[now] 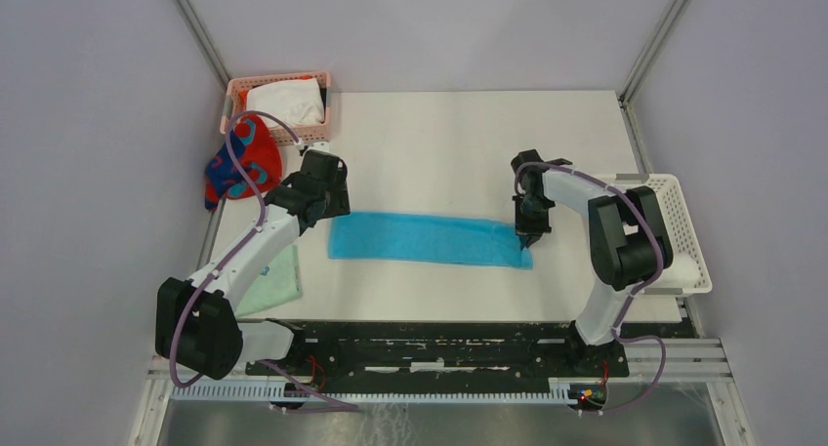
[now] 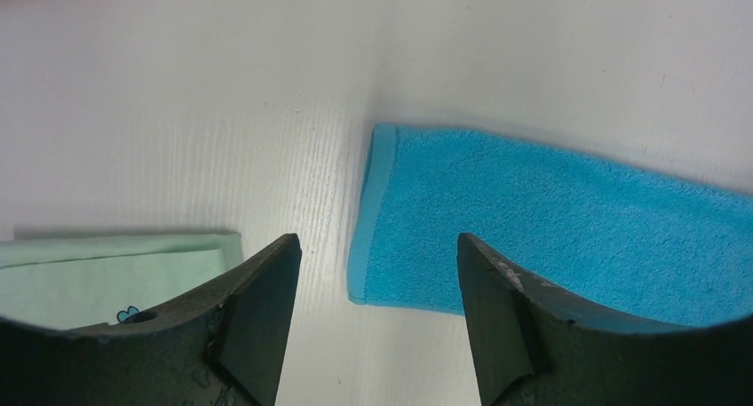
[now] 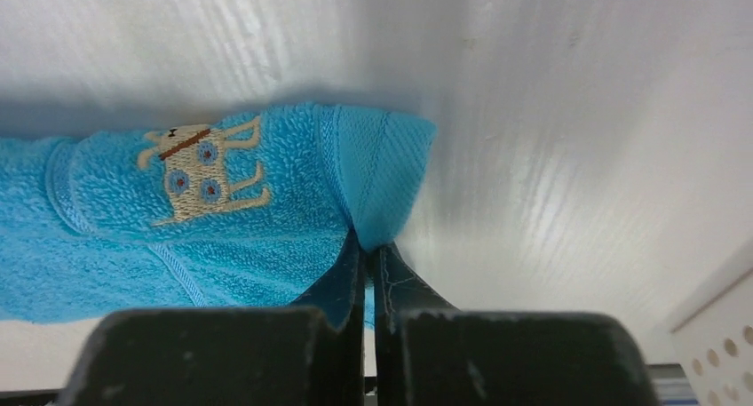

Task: Roll the towels
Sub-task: Fold the towel at the center of the board.

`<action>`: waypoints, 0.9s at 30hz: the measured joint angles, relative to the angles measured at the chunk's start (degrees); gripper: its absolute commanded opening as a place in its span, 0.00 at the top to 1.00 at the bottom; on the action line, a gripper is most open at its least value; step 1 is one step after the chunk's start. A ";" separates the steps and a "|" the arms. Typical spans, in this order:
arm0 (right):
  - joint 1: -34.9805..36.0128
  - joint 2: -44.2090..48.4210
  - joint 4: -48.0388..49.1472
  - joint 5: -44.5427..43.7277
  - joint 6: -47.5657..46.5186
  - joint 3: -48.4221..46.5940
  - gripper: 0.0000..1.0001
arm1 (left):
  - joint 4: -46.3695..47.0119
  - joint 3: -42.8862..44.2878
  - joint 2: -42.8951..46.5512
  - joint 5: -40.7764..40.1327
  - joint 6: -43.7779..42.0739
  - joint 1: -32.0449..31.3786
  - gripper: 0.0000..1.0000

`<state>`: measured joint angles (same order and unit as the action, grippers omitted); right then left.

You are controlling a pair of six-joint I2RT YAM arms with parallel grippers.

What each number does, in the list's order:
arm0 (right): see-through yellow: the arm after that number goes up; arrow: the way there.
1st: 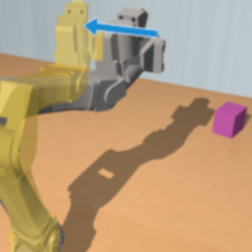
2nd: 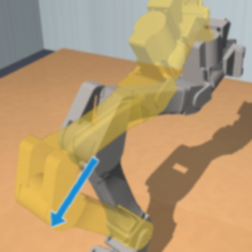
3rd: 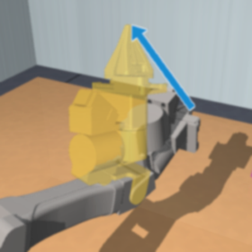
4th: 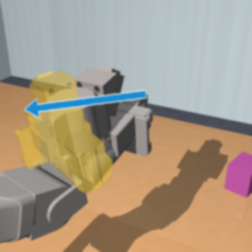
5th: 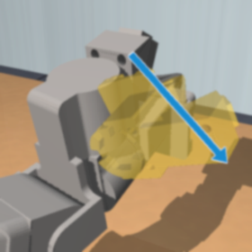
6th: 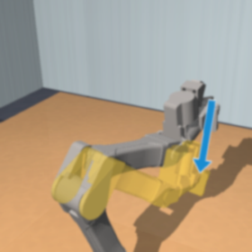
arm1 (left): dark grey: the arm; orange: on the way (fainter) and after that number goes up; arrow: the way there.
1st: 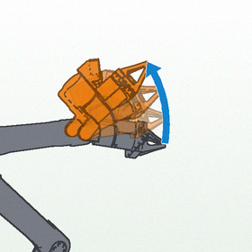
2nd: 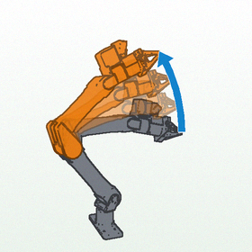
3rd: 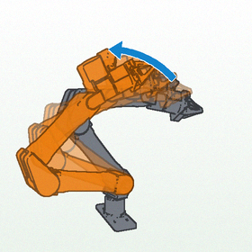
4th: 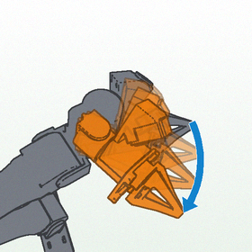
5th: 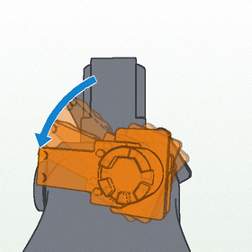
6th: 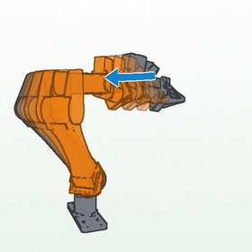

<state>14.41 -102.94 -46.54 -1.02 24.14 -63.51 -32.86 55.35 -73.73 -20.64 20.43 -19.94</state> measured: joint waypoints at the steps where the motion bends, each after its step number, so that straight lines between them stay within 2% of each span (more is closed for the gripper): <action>1: 0.13 -0.33 -0.76 -1.38 -0.07 -0.57 1.00 | -0.02 -0.07 0.00 0.09 0.00 0.00 0.27; 9: -3.10 -3.50 -8.83 -22.60 -3.34 -10.01 1.00 | -0.04 -0.15 -0.15 4.50 0.11 0.00 0.27; 15: -3.61 -3.50 -11.82 -32.54 -7.48 -21.20 1.00 | 1.05 -1.33 -2.32 12.00 2.71 0.00 0.28; 20: 1.20 -0.96 -13.57 -31.65 -11.23 -22.53 1.00 | 6.12 -6.73 -4.85 20.46 7.85 0.00 0.32; 27: 16.41 1.64 -14.86 -22.88 -12.31 -24.52 1.00 | 15.04 -13.40 -9.92 30.32 15.45 -0.13 0.36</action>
<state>30.83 -101.30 -61.41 -23.90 11.84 -88.03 -17.82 41.95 -83.66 9.67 35.88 -20.08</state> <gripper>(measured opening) 0.023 0.650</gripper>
